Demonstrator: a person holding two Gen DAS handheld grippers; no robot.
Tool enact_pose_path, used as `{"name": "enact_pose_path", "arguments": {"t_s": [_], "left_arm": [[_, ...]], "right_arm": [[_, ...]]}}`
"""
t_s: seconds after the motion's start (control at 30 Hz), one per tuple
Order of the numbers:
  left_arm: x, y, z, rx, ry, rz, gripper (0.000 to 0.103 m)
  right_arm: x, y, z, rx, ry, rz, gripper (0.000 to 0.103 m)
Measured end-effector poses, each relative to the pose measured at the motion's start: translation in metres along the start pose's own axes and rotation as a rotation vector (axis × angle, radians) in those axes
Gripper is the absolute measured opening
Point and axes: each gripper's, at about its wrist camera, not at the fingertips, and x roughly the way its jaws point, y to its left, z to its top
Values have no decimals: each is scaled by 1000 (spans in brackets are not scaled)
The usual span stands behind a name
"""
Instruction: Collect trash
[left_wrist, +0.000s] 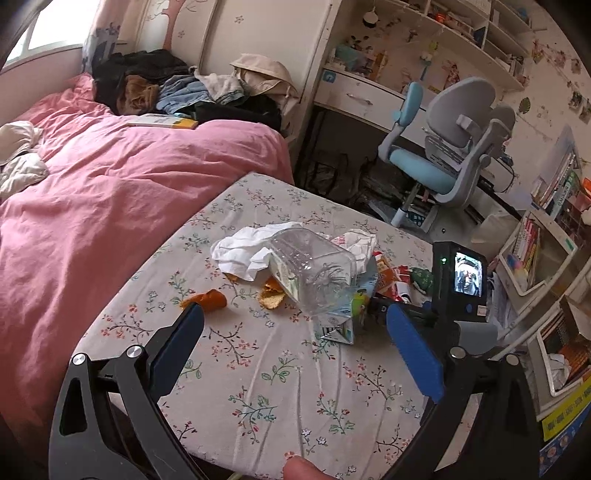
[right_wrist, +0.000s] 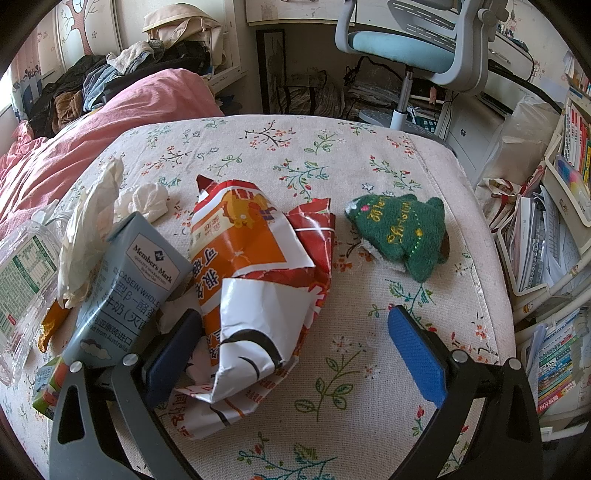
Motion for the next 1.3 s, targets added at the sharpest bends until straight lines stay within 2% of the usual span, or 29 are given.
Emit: {"name": "enact_pose_path", "arguments": {"t_s": [0.3,0.37,0.47,0.53,0.6,0.67,0.73,0.8,0.83,0.9,0.97,1.03,1.1,1.17,1.27,1.3], "left_arm": [[-2,4,1,-14,-8,-2,96],[0,10,2,-35,15,-11,96],[7,31,8,-55,62,-66,96],[3,44,11,-69,2,-18,96],[-5,53,15,-67,-81,61,96],[-2,59,19,-39,-92,102,96],[8,62,26,25,-67,115,96],[24,59,40,157,-7,135,96],[29,58,45,190,15,138,96],[35,54,64,219,36,117,96],[33,45,77,222,-10,104,96],[35,38,81,217,-24,41,96],[50,34,69,260,35,-24,96],[67,38,52,294,110,-20,96],[95,52,47,246,256,38,96],[95,53,49,234,251,17,96]], "right_arm": [[0,0,0,0,0,0,96],[0,-1,0,0,0,0,96],[1,1,0,0,0,0,96],[1,1,0,0,0,0,96],[0,-1,0,0,0,0,96],[0,0,0,0,0,0,96],[1,1,0,0,0,0,96],[0,-1,0,0,0,0,96],[1,0,0,0,0,0,96],[1,1,1,0,0,0,96],[1,1,1,0,0,-1,96],[1,1,1,0,0,-1,96],[1,1,1,0,0,-1,96],[2,1,1,0,0,-1,96],[1,0,1,0,0,-1,96],[2,1,1,1,0,-1,96]]}}
